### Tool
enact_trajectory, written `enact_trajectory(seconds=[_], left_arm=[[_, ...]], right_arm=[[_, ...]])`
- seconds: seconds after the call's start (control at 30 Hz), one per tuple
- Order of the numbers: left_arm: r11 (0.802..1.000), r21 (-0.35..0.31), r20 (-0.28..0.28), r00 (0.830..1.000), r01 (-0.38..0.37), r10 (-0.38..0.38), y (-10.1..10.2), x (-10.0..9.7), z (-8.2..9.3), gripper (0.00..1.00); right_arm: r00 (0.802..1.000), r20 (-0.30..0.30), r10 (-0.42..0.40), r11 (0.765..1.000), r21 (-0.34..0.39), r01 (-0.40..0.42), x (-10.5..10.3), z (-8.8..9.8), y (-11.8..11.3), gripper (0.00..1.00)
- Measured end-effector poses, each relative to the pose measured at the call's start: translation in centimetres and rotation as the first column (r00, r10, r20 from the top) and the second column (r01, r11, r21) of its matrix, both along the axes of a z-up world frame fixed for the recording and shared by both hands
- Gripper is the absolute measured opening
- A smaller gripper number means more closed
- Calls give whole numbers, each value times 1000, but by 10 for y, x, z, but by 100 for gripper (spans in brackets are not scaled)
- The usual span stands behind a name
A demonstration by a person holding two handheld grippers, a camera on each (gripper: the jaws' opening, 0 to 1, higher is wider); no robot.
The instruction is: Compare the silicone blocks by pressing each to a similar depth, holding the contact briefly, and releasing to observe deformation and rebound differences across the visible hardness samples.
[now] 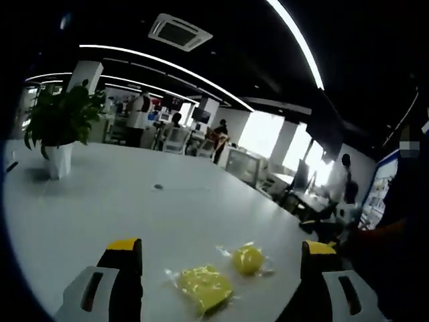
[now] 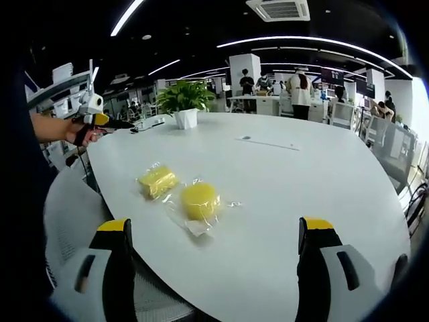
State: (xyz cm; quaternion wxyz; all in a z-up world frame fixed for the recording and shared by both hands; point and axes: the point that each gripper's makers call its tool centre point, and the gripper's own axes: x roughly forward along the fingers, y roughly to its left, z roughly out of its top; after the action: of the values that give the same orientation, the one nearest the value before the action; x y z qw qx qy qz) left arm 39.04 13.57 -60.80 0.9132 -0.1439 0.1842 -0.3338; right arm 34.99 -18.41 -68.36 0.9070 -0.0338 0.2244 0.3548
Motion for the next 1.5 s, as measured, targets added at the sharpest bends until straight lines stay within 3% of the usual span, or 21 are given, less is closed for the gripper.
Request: enact_trajectory(seconds=[0.2, 0.33, 0.57, 0.7, 0.8, 1.17, 1.5], left_arm=[[999, -13, -18, 999, 41, -42, -27, 11, 5, 100], [999, -40, -28, 999, 20, -21, -39, 26, 8, 100], [997, -77, -87, 995, 32, -38, -62, 40, 1, 100], [994, -107, -153, 988, 7, -24, -70, 50, -11, 99], [982, -185, -207, 978, -31, -8, -75, 59, -14, 99], [976, -214, -300, 953, -26, -40, -101, 79, -46, 99], [977, -211, -393, 917, -16, -70, -126, 85, -84, 100]], right_arm=[[1000, 0, 0, 1000, 5, 0, -4, 0, -3, 97], [1000, -3, -6, 1000, 10, 6, -6, -1, -4, 97], [1000, -1, -17, 1000, 21, 17, -7, -2, -6, 97], [1000, -2, -23, 999, 29, 23, -8, -2, -6, 97], [1000, -5, -29, 999, 32, 29, -8, -3, -8, 97], [999, -10, -40, 998, 44, 40, -5, -4, -7, 97], [999, -16, -35, 999, 33, 36, -6, -5, -4, 97]])
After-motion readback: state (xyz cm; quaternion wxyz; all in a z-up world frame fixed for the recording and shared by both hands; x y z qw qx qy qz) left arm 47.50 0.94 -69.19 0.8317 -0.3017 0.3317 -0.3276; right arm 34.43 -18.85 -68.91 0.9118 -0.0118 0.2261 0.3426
